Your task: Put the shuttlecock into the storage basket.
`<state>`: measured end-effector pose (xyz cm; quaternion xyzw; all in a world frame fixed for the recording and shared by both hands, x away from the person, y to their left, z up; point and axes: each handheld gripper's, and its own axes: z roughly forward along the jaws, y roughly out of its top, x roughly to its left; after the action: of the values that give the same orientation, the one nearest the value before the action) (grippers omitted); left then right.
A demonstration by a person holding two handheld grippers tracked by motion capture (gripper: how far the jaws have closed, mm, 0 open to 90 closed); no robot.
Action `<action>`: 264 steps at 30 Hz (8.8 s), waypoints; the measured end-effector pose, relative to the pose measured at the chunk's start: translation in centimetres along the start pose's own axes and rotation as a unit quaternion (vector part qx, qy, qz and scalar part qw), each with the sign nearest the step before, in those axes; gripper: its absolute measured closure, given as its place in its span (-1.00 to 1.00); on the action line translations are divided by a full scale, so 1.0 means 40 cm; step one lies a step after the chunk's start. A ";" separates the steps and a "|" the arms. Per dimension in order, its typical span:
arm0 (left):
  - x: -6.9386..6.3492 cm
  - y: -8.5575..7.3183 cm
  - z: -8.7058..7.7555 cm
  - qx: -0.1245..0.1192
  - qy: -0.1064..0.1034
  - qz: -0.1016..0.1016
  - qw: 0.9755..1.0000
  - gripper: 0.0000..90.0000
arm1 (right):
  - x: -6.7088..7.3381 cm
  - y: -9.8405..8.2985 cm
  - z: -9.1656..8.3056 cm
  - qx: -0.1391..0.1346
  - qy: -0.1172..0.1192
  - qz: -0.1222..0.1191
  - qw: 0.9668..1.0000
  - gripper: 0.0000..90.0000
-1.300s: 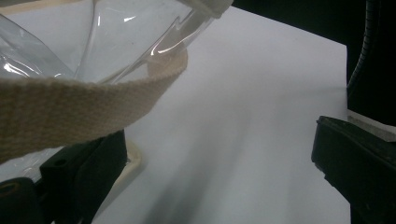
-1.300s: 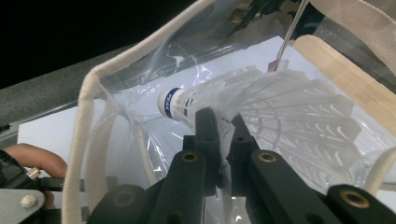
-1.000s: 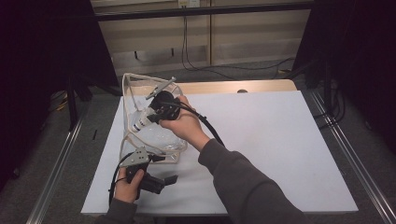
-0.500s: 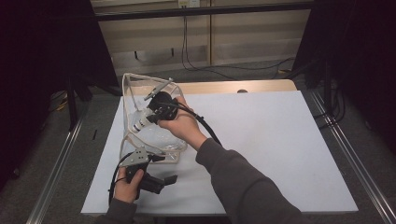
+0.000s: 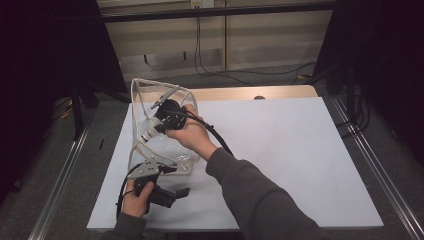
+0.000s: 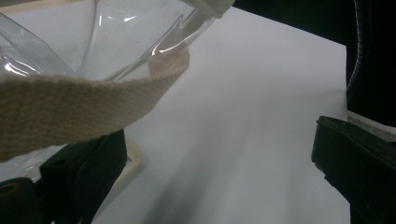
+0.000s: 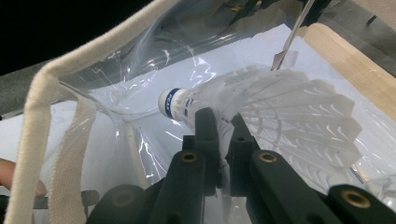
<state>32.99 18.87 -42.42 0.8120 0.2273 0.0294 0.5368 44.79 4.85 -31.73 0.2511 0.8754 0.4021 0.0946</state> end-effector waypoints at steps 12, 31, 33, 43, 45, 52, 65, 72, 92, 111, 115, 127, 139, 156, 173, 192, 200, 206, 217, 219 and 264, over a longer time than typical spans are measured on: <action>0.002 0.000 0.000 0.003 0.001 0.005 1.000 -0.93 | 0.000 0.001 0.013 0.003 -0.001 0.007 1.000 0.93; 0.000 -0.001 0.001 0.002 -0.001 0.001 1.000 -0.93 | 0.015 0.007 0.036 0.004 0.007 0.015 1.000 0.93; 0.000 -0.001 0.001 0.002 -0.001 0.001 1.000 -0.93 | 0.014 0.006 0.039 0.006 0.006 0.015 1.000 0.93; 0.000 -0.001 0.000 0.004 0.000 0.002 1.000 -0.93 | 0.011 -0.004 0.066 0.017 0.006 0.017 1.000 0.92; 0.000 -0.002 0.000 0.003 0.000 0.002 1.000 -0.93 | 0.011 -0.008 0.074 0.022 0.007 0.017 1.000 0.92; 0.000 -0.002 0.000 0.003 0.002 0.005 1.000 -0.93 | 0.001 -0.023 0.094 0.024 0.010 0.022 0.999 0.92; -0.002 -0.002 0.000 0.002 0.000 0.001 1.000 -0.93 | 0.003 -0.030 0.109 0.033 0.005 0.015 0.999 0.91; -0.002 -0.002 0.002 0.003 0.000 0.001 1.000 -0.93 | 0.006 -0.033 0.116 0.037 0.006 0.011 0.999 0.90; -0.002 -0.002 0.003 0.007 0.000 0.003 1.000 -0.93 | 0.020 -0.041 0.139 0.062 0.010 -0.003 0.998 0.46; -0.002 -0.001 0.002 0.004 0.001 0.002 1.000 -0.93 | 0.013 -0.036 0.121 0.056 -0.002 0.018 0.998 0.07; -0.002 -0.001 0.002 0.004 0.001 0.003 1.000 -0.93 | 0.008 -0.038 0.122 0.059 -0.005 0.023 0.998 0.04; -0.001 -0.001 0.000 0.002 0.003 0.003 1.000 -0.93 | 0.002 -0.038 0.120 0.058 -0.011 0.038 0.998 -0.11; -0.002 0.000 -0.001 0.004 0.003 0.004 1.000 -0.93 | 0.000 -0.039 0.120 0.062 -0.017 0.044 0.997 -0.20; -0.002 0.000 -0.001 0.003 0.003 0.005 1.000 -0.93 | -0.004 -0.039 0.121 0.063 -0.028 0.047 0.997 -0.24; -0.002 0.000 -0.002 0.000 0.002 0.003 1.000 -0.93 | -0.014 -0.039 0.120 0.059 -0.038 0.056 0.996 -0.26; -0.003 0.001 -0.003 -0.001 0.003 0.003 1.000 -0.93 | -0.024 -0.040 0.119 0.063 -0.042 0.071 0.995 -0.34; -0.002 0.001 -0.003 -0.001 0.003 0.004 1.000 -0.93 | -0.026 -0.037 0.111 0.056 -0.047 0.074 0.995 -0.39; -0.002 0.002 -0.004 -0.001 0.003 0.005 1.000 -0.93 | -0.025 -0.033 0.100 0.053 -0.048 0.071 0.995 -0.43; -0.002 0.002 -0.003 -0.003 0.003 0.003 1.000 -0.93 | -0.013 -0.020 0.080 0.051 -0.041 0.070 0.995 -0.47; -0.002 0.002 -0.003 -0.003 0.004 0.003 1.000 -0.93 | -0.013 -0.020 0.076 0.053 -0.038 0.071 0.995 -0.50; -0.006 0.000 -0.008 0.003 0.007 0.005 1.000 -0.93 | 0.029 -0.029 -0.070 0.037 -0.001 0.039 0.999 -0.73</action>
<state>32.68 19.06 -42.23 0.8145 0.2275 0.0373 0.5325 42.34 2.99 -30.71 0.2884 0.8791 0.3729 0.0705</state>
